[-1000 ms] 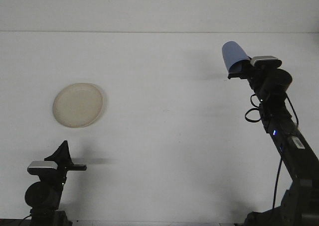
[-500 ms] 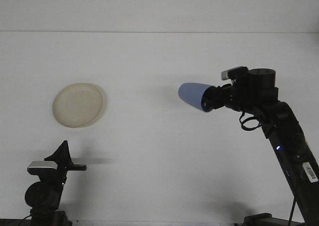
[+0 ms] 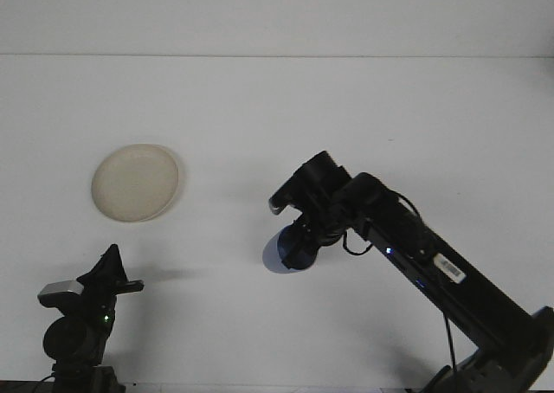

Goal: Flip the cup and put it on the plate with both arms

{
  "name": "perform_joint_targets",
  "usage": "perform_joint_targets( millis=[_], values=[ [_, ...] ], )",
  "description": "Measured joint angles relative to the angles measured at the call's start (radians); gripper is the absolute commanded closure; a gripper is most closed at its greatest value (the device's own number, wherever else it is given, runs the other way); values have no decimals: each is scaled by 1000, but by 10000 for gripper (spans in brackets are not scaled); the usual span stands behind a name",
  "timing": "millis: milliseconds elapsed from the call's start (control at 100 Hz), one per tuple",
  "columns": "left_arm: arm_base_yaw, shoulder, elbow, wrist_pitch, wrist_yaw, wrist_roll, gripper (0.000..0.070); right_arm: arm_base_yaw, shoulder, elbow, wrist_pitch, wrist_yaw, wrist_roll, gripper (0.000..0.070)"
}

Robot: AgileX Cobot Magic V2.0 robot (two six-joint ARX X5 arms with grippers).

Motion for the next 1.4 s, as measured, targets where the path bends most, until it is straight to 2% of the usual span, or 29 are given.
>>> perform_joint_targets(
  millis=[160, 270, 460, 500, 590, 670, 850, 980, 1090, 1260, 1400],
  values=[
    [0, 0, 0, -1, 0, -89, 687, 74, 100, 10, -63, 69, -8, 700],
    [0, 0, 0, -1, 0, -104, 687, 103, 153, 14, -90, 104, -9, 700],
    [0, 0, 0, 0, 1, -113, 687, 122, 206, 14, -98, 113, -10, 683],
    [0, 0, 0, -1, 1, -114, 686, 122, 208, 14, -99, 112, -11, 619],
    [0, 0, 0, -1, 3, -116, 686, 124, 208, 16, -97, 112, -16, 427],
    [0, 0, 0, 0, 13, -117, 686, 124, 208, 29, -108, 109, -18, 340],
    [0, 0, 0, 0, 96, -134, 687, 115, 208, 142, -164, 91, -18, 337],
    [0, 0, 1, 0, 161, -187, 688, 92, 186, 260, -163, 90, -19, 337],
    [0, 0, 2, 0, 200, -258, 687, 60, 111, 341, -135, 89, -23, 337],
    [0, 13, 28, -7, 278, -308, 686, -34, -50, 351, 17, 43, -26, 338],
    [0, 89, 129, -14, 288, -304, 685, -134, -143, 291, 76, -3, -26, 338]
  ],
)
